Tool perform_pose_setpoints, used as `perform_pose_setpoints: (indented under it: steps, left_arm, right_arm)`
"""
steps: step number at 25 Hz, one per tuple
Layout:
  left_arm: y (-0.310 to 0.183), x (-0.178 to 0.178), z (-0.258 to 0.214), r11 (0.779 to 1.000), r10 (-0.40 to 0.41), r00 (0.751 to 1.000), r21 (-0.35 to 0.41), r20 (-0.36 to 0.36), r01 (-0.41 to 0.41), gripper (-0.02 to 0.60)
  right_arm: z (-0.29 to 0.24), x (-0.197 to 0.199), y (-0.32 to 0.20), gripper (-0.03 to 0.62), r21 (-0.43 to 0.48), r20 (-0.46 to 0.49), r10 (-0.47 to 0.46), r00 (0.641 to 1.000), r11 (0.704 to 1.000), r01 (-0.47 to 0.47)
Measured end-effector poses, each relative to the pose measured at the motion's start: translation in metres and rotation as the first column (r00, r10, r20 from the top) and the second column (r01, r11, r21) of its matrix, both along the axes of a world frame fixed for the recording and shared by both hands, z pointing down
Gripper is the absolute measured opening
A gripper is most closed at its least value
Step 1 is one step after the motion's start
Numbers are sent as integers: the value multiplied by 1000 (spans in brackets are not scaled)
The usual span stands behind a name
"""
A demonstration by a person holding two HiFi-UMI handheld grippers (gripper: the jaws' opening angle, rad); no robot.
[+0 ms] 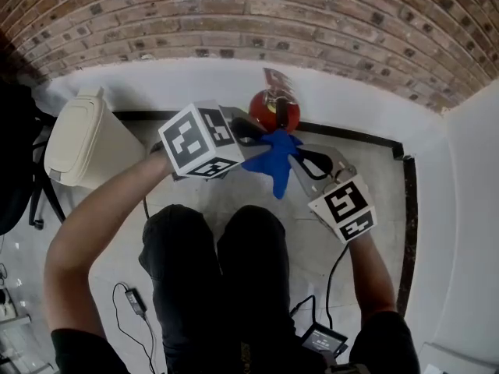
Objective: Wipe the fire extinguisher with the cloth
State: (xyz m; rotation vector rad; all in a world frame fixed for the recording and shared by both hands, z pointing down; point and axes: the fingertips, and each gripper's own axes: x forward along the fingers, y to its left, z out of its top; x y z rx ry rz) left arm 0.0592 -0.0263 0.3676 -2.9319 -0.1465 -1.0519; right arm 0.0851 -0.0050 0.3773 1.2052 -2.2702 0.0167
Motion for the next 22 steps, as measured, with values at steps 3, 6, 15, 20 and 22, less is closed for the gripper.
perform_pose_setpoints:
  steps: [3,6,15,20,22]
  left_arm:
    - [-12,1,5,999,-43,999,34,1,43,72]
    - [-21,5,9,997,-58,998,51,-31,59,72]
    - [-63,16,4,974,-162,986,-168,-33,155,72]
    - [-96,17,5,928,-276,961,-257,5,268,69]
    - [-100,16,10,921,-292,956,-264,23,288,64]
  right_arm:
    - [4,6,-18,32,-25,-19,-16,1000,1000,16]
    - [7,12,-31,31,-51,-26,-20,999,999,19]
    - [5,29,-68,31,-215,58,90,994,974,-76]
    - [7,37,-88,31,-314,72,140,988,943,-111]
    - [7,38,-95,31,-339,40,132,990,934,-111]
